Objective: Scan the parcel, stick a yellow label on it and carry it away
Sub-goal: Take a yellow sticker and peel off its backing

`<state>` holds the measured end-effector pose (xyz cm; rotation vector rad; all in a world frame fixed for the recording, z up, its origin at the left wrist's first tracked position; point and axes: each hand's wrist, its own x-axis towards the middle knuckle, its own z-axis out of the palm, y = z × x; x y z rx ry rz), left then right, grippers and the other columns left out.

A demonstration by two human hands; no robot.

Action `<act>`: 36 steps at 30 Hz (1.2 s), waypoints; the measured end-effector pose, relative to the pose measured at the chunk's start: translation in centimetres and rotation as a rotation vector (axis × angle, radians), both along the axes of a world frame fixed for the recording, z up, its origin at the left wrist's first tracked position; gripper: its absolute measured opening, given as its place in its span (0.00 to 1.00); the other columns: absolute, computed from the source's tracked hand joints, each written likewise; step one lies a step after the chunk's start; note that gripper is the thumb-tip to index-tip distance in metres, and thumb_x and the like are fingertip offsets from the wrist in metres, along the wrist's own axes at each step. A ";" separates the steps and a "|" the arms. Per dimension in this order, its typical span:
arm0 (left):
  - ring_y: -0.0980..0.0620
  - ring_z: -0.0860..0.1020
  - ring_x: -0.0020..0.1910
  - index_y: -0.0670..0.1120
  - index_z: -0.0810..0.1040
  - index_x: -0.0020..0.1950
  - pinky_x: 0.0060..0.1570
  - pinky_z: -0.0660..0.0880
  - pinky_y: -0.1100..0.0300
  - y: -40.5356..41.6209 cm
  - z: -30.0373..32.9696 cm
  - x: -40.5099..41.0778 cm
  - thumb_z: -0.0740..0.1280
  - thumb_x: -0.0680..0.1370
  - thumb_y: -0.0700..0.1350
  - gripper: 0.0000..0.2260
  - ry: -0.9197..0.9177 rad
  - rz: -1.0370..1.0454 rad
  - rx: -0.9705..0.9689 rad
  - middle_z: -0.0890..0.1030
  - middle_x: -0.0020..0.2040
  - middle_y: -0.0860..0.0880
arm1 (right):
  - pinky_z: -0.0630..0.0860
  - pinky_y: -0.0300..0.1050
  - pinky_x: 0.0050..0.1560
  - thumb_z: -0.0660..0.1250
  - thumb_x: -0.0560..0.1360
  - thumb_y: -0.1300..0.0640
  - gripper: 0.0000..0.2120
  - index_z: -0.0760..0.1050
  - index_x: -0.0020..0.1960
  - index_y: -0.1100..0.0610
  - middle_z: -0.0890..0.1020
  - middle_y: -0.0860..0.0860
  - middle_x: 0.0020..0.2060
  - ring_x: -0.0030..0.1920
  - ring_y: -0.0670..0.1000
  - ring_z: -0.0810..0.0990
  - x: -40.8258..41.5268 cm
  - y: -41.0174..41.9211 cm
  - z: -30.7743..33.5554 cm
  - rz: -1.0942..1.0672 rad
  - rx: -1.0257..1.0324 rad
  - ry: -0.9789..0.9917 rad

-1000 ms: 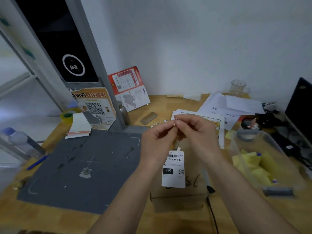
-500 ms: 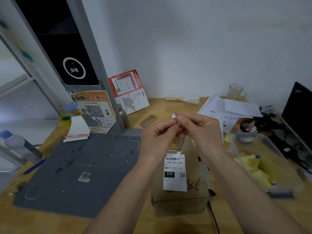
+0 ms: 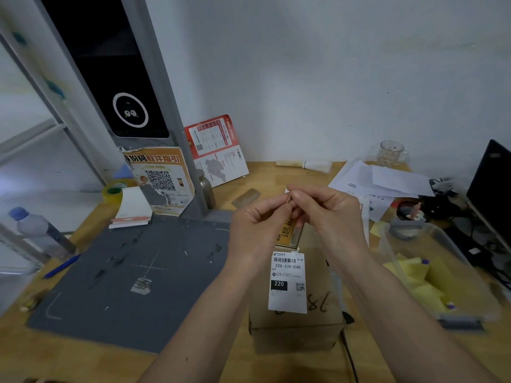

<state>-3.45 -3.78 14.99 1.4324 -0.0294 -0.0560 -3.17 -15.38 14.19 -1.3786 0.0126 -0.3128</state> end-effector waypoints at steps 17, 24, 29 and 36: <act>0.56 0.83 0.51 0.47 0.84 0.55 0.52 0.79 0.62 0.2 -0.5 -0.6 0.69 0.75 0.35 0.12 -0.063 -0.090 0.053 0.86 0.49 0.49 | 0.75 0.38 0.30 0.69 0.72 0.66 0.05 0.83 0.44 0.61 0.81 0.52 0.30 0.31 0.47 0.78 -0.5 -0.2 -0.2 -0.031 0.031 0.026; 0.56 0.79 0.42 0.49 0.77 0.50 0.37 0.76 0.71 -0.2 -1.6 -0.7 0.70 0.72 0.31 0.15 -0.003 -0.022 0.166 0.83 0.46 0.50 | 0.75 0.37 0.30 0.69 0.73 0.65 0.03 0.82 0.44 0.62 0.81 0.54 0.31 0.30 0.47 0.78 -0.5 -0.7 0.0 -0.108 0.076 0.069; 0.60 0.81 0.38 0.50 0.83 0.45 0.37 0.76 0.72 -0.6 -1.4 -0.7 0.71 0.73 0.35 0.09 -0.044 0.114 0.066 0.85 0.40 0.52 | 0.75 0.39 0.28 0.71 0.71 0.64 0.10 0.71 0.48 0.58 0.80 0.52 0.30 0.27 0.47 0.78 -1.0 0.1 0.0 -0.183 0.092 0.085; 0.62 0.75 0.33 0.41 0.83 0.43 0.35 0.71 0.73 -0.7 -1.4 -1.1 0.65 0.78 0.36 0.08 -0.279 0.083 0.164 0.79 0.33 0.54 | 0.74 0.41 0.30 0.71 0.72 0.54 0.11 0.76 0.40 0.63 0.77 0.50 0.28 0.31 0.49 0.76 -2.0 1.4 0.1 -0.026 0.028 0.118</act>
